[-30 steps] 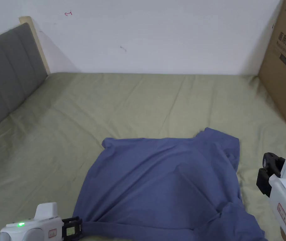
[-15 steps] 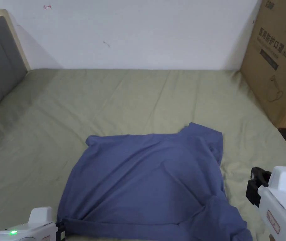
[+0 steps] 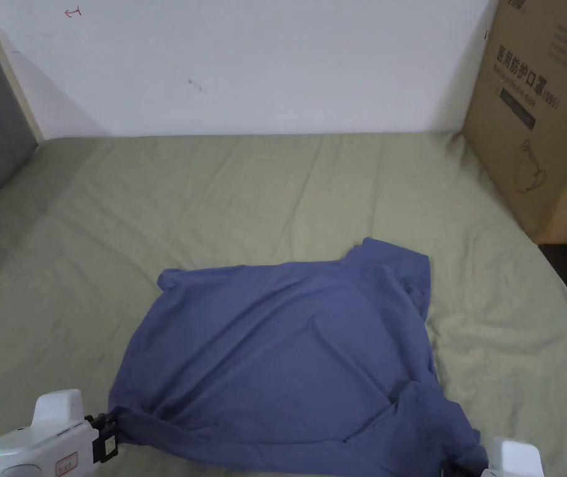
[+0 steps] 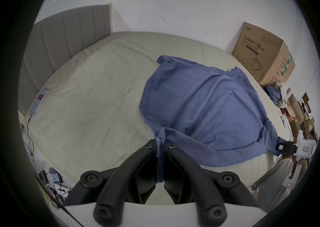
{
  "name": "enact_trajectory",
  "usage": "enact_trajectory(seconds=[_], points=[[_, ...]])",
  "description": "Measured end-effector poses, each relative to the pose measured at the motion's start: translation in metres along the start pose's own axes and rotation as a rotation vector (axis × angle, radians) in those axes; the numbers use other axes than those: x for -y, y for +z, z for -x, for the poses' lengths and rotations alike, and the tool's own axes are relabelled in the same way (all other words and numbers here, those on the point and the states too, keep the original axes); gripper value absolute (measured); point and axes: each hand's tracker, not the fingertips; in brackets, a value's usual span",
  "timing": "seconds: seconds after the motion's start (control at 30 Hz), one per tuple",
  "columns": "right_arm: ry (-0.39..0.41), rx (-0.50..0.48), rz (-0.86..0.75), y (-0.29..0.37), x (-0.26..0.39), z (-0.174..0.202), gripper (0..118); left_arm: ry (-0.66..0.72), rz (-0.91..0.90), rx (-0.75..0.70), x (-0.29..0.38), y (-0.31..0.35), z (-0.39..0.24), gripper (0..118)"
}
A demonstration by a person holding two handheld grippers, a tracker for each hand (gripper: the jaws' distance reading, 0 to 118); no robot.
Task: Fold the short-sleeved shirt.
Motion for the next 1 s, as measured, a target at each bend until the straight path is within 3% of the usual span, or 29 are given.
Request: enact_trajectory(seconds=[0.03, 0.07, 0.13, 0.6, 1.0], points=[[0.0, -0.016, 0.001, -0.001, -0.001, 0.0, 10, -0.003, 0.001, -0.002, -0.001, -0.001, -0.001, 5], [0.0, -0.034, 0.002, -0.001, -0.003, 0.0, 3, -0.003, 0.001, -0.003, -0.002, -0.001, -0.001, 5], [-0.01, -0.079, -0.024, 0.006, -0.005, 0.001, 3, 0.002, 0.001, -0.008, -0.002, -0.002, -0.001, 5], [0.106, -0.067, -0.299, 0.038, -0.105, 0.015, 2, 0.065, -0.07, 0.0, -0.06, -0.022, 0.006, 5], [0.142, -0.012, -0.156, -0.075, -0.162, 0.016, 3, 0.006, 0.057, -0.049, -0.103, -0.13, -0.002, 5]])
